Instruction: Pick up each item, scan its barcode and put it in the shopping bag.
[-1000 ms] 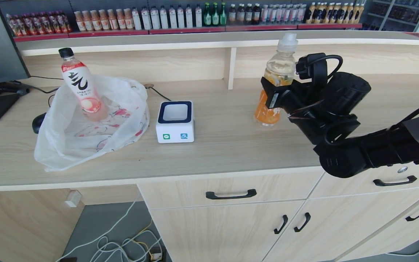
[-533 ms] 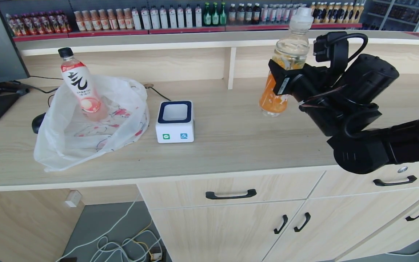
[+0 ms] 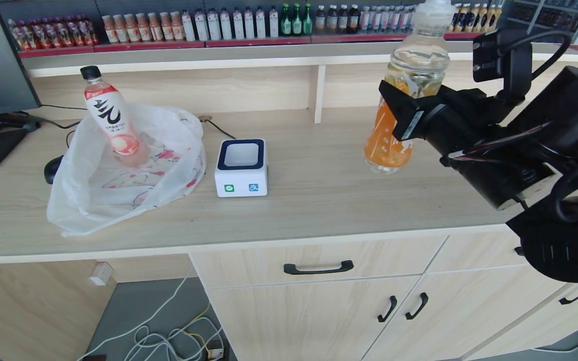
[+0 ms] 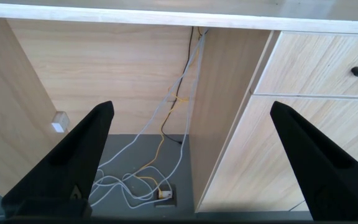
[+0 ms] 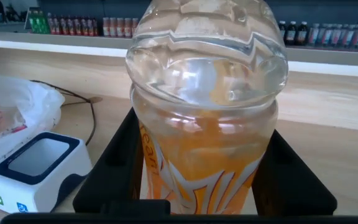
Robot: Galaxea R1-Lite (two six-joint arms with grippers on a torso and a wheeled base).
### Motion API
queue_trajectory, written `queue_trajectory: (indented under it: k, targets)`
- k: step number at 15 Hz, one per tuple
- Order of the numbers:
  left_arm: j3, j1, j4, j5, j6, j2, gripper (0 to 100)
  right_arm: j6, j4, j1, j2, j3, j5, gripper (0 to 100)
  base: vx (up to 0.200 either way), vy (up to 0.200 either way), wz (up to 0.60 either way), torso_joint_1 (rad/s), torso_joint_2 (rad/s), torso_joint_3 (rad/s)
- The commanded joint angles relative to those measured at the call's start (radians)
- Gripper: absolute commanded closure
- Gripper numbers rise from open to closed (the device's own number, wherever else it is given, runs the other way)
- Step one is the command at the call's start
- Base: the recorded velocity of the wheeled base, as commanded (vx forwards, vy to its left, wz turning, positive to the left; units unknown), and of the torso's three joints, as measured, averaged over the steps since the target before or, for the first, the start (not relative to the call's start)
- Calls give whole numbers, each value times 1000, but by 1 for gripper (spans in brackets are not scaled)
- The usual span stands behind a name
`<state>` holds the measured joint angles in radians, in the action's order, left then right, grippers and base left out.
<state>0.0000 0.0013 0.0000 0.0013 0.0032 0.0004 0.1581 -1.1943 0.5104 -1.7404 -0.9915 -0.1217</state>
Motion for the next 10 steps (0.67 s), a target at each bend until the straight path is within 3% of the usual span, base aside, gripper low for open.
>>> queue_trajectory:
  k: [1,5,10]
  targets:
    - [0,0,0,0,0,0,0,12,-30,28,104,126,1,100,0,0,0,0,0,0]
    - [0,0,0,0,0,0,0,67,-156,45,210,327,1,100,0,0,0,0,0,0]
    - [0,0,0,0,0,0,0,87,-163,59,400,593,1,100,0,0,0,0,0,0]
